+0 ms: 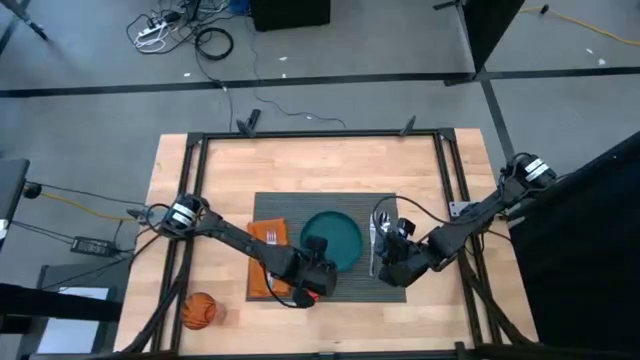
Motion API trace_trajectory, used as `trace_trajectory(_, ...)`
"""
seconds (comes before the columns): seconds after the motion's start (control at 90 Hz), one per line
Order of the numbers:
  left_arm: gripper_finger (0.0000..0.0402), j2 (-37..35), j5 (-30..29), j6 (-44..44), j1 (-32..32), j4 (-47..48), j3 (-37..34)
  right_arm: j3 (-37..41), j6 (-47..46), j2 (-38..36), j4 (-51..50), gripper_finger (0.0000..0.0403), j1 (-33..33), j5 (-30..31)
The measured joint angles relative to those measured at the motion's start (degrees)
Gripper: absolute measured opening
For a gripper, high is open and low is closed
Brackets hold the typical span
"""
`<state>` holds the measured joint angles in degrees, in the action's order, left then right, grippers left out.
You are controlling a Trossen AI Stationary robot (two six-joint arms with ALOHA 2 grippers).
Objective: Set table place
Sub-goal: Move the orange cup on the top right of the gray placemat
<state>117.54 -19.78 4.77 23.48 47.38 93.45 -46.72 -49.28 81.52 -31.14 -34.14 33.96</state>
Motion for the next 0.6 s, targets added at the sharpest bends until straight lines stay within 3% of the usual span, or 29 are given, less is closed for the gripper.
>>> trace_trajectory(0.356, 0.0172, -3.64, 2.57, 9.89, 1.91, 15.21, 6.71, 0.00, 1.56, 0.00, 0.18, 0.0124, 0.05, -0.69)
trace_trajectory(0.6, 0.0172, -10.37, 0.97, 23.31, 5.85, 26.76, 6.69, 0.02, 1.41, 0.00, 0.36, 0.0165, 0.06, 0.40)
